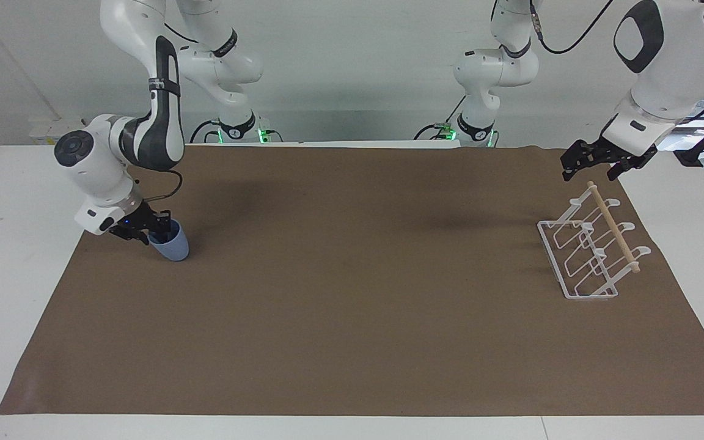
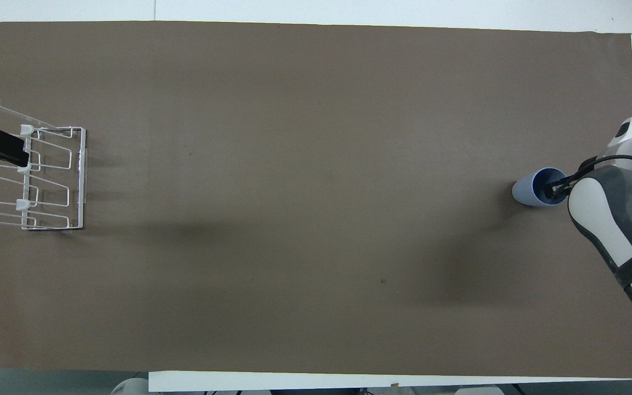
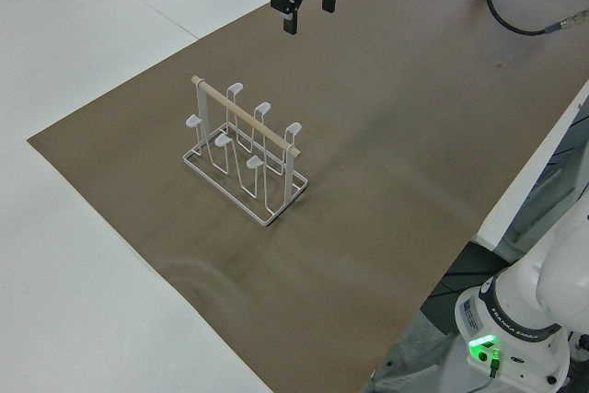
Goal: Hang cup on cup holder
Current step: 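Lift the cup with the right gripper while the left gripper approaches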
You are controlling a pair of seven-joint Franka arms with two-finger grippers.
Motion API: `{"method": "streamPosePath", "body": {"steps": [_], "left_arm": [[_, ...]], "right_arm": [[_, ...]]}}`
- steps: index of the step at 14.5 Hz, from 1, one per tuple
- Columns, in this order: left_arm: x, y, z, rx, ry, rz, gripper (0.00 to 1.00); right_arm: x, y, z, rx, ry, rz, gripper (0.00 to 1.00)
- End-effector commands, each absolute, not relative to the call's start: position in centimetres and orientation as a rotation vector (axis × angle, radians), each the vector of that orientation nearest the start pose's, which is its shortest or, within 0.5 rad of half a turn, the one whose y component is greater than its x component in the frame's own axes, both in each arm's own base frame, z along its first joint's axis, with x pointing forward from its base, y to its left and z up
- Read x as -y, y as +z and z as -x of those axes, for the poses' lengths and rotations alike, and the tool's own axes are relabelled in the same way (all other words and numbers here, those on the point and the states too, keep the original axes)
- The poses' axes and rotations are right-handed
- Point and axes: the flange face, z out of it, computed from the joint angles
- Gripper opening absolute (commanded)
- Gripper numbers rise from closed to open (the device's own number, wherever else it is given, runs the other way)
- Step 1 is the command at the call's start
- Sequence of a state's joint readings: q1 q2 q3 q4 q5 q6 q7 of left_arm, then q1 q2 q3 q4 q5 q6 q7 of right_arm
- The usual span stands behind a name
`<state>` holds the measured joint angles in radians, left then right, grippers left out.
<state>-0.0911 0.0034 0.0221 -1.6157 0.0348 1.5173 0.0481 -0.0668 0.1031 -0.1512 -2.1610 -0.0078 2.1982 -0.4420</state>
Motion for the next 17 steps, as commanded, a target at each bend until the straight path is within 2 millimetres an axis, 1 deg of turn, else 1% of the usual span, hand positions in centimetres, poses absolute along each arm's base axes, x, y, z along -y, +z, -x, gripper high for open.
{"method": "streamPosePath", "body": {"steps": [1,2,3,4,5,6,7,8,9,10,11,13,14,15,16,17], "left_arm": [[2.0,60.1,-54.0,-0.153,0.157,3.082,1.0],[1.9,60.0,-54.0,-0.151,0.161,3.084,1.0],[1.9,60.1,-53.9,-0.153,0.164,3.084,1.0],[1.9,60.1,-53.9,-0.151,0.164,3.084,1.0],[1.9,60.1,-53.9,-0.148,0.166,3.084,1.0],[2.1,60.2,-53.8,-0.134,0.165,3.084,1.0],[2.6,60.1,-53.9,-0.113,0.166,3.083,1.0],[3.0,60.1,-53.9,-0.076,0.156,3.087,1.0],[3.5,60.1,-53.9,-0.026,0.15,3.092,1.0],[4.4,60.1,-53.8,0.057,0.156,3.121,1.0],[5.3,60.1,-53.8,0.2,0.171,3.173,1.0],[7.2,60.4,-53.8,0.554,0.208,3.201,1.0],[9.7,60.5,-53.5,0.686,0.224,3.174,1.0],[11.8,60.8,-53.3,0.888,0.223,3.12,1.0],[13.1,61.1,-53.3,1.1,0.221,3.069,1.0],[15.3,61.3,-53.1,1.279,0.227,3.026,1.0]], "right_arm": [[11.4,35.6,-53.5,0.427,0.152,3.08,0.0],[11.1,37.4,-54.3,0.466,0.178,3.066,0.0],[9.6,39.7,-55.3,0.512,0.193,3.053,0.0],[8.0,41.9,-56.2,0.539,0.2,3.034,0.0],[6.0,43.7,-56.7,0.519,0.18,2.962,0.0],[3.6,45.3,-56.9,0.459,0.122,2.835,0.0],[1.4,46.1,-56.8,0.375,0.083,2.688,0.0],[-1.3,46.9,-56.8,0.295,0.066,2.567,0.0],[-4.1,47.4,-56.8,0.202,0.088,2.474,0.0],[-6.5,48.0,-56.8,0.09,0.12,2.396,0.0],[-9.3,48.5,-56.7,0.011,0.161,2.323,0.0],[-13.7,49.2,-56.2,-0.121,0.245,2.224,0.0],[-16.7,49.5,-55.7,-0.167,0.299,2.177,0.0],[-20.0,49.8,-55.1,-0.225,0.332,2.146,0.0],[-22.1,49.8,-54.8,-0.273,0.331,2.144,0.0],[-24.8,50.0,-54.2,-0.299,0.332,2.137,0.0]]}}
